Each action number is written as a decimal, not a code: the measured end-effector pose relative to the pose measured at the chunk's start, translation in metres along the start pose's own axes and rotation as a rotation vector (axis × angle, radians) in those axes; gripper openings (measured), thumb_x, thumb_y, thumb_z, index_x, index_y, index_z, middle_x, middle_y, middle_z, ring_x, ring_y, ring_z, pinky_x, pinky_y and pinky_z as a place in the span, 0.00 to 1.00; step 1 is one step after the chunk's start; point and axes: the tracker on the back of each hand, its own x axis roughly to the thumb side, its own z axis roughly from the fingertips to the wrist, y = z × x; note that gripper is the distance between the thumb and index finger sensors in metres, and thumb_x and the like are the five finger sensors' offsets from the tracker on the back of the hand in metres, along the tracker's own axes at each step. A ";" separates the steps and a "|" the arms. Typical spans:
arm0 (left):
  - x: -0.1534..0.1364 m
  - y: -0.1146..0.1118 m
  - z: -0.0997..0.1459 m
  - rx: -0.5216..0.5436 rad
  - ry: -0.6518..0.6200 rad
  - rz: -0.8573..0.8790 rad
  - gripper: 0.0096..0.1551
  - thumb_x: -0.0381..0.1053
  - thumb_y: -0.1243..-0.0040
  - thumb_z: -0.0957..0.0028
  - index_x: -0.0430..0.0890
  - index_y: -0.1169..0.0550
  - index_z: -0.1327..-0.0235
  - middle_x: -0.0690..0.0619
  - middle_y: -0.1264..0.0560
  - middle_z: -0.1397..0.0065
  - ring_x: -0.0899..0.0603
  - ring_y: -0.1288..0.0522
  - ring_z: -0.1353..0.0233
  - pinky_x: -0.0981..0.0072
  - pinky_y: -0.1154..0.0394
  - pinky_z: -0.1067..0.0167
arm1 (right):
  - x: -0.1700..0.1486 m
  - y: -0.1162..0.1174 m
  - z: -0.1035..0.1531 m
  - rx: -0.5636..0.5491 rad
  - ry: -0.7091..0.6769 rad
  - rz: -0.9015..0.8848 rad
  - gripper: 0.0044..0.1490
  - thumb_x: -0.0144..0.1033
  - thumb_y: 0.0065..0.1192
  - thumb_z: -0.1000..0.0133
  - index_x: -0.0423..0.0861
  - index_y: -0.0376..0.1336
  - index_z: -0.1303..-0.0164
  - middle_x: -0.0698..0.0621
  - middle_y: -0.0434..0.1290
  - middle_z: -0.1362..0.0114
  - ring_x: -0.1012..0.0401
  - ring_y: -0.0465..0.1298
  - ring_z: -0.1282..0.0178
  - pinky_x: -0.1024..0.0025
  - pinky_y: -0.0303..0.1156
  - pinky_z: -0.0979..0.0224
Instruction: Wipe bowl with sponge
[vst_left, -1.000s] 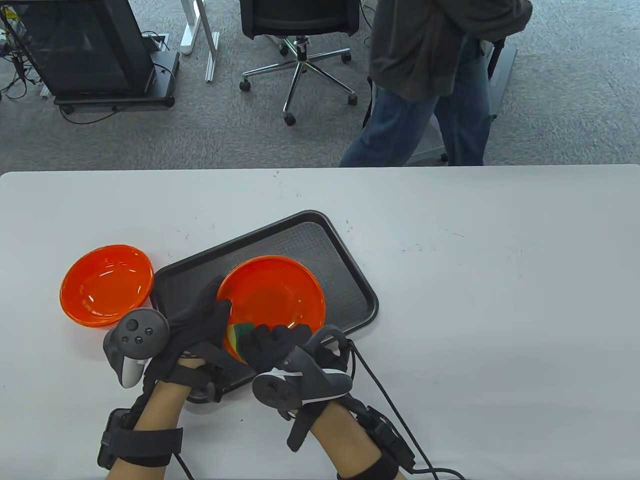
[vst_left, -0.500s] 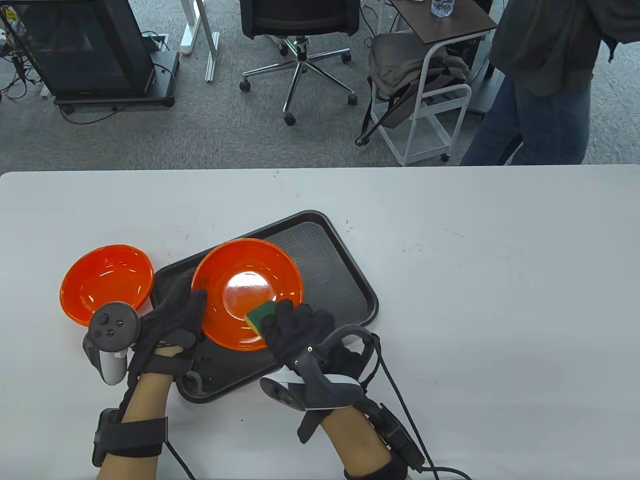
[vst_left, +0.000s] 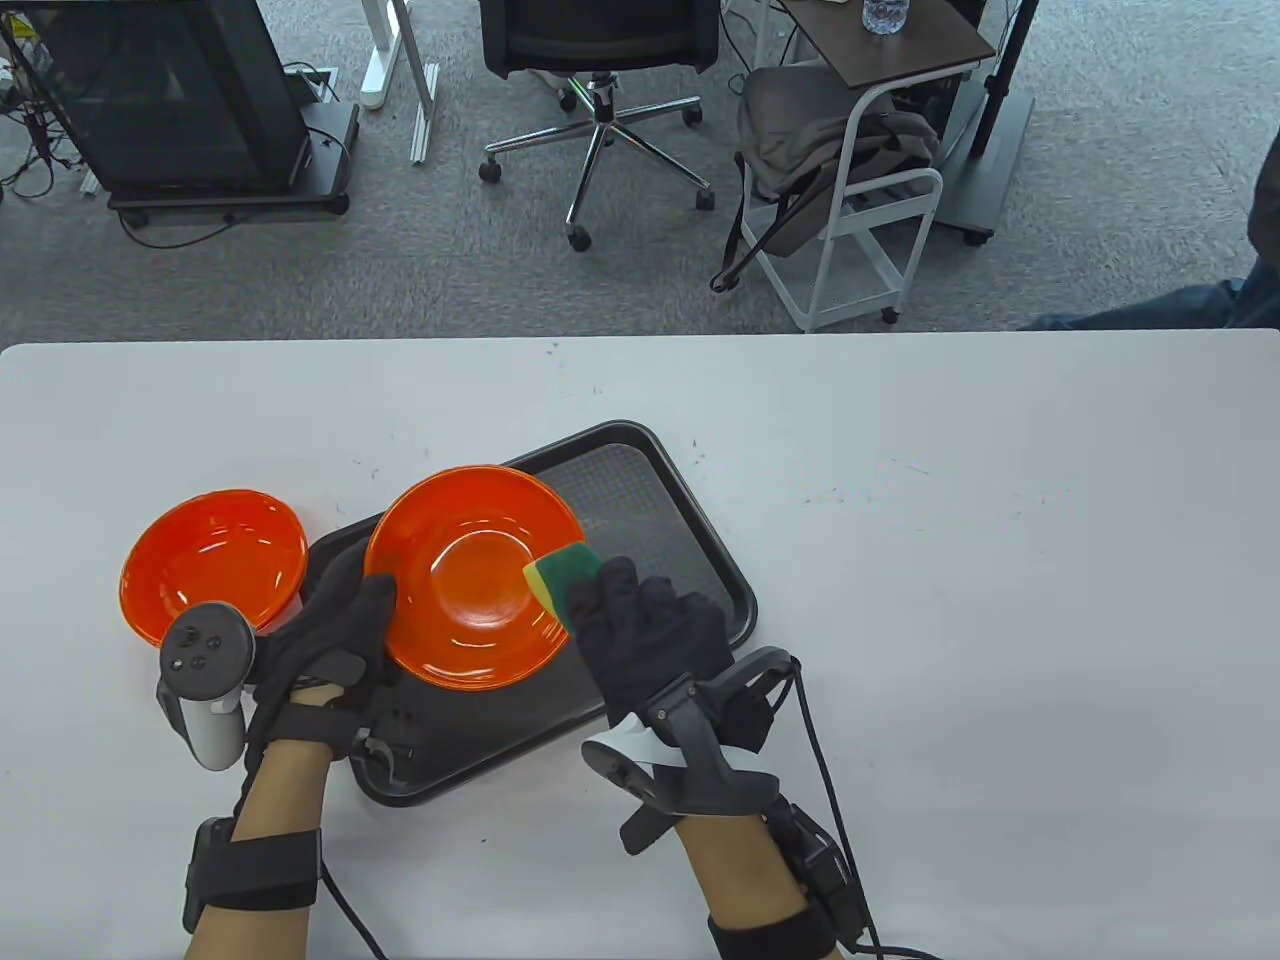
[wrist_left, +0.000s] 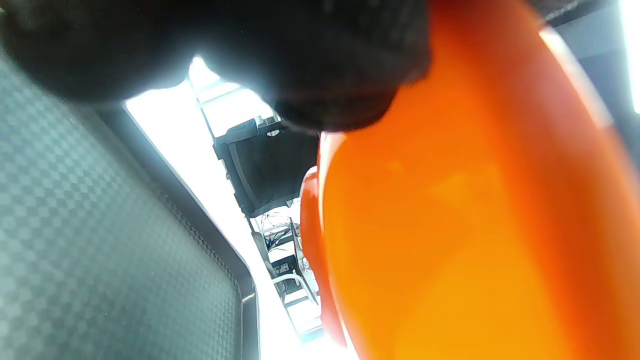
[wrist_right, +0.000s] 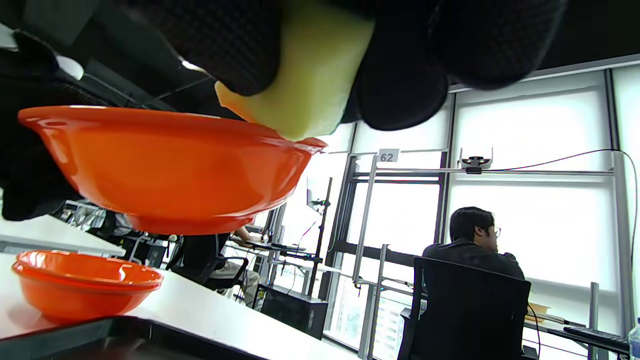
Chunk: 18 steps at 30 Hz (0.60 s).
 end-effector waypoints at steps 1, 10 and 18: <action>-0.002 0.001 0.000 -0.002 0.011 0.017 0.32 0.57 0.43 0.42 0.42 0.28 0.29 0.46 0.17 0.65 0.54 0.17 0.79 0.62 0.16 0.75 | -0.006 0.000 0.002 -0.013 0.034 -0.032 0.30 0.39 0.64 0.42 0.45 0.59 0.31 0.39 0.73 0.29 0.46 0.77 0.41 0.48 0.72 0.45; -0.009 -0.003 -0.003 -0.069 0.040 0.231 0.32 0.57 0.45 0.41 0.41 0.30 0.30 0.48 0.17 0.65 0.55 0.18 0.78 0.63 0.16 0.74 | -0.043 0.022 0.015 -0.110 0.194 -0.737 0.30 0.39 0.64 0.41 0.44 0.59 0.31 0.38 0.74 0.30 0.46 0.77 0.42 0.48 0.72 0.45; -0.003 -0.012 -0.002 -0.159 0.089 0.098 0.34 0.58 0.40 0.42 0.40 0.29 0.30 0.53 0.16 0.72 0.59 0.21 0.86 0.65 0.15 0.80 | -0.038 0.025 0.014 -0.156 0.156 -0.857 0.30 0.39 0.64 0.41 0.45 0.59 0.31 0.39 0.74 0.30 0.47 0.77 0.42 0.48 0.72 0.45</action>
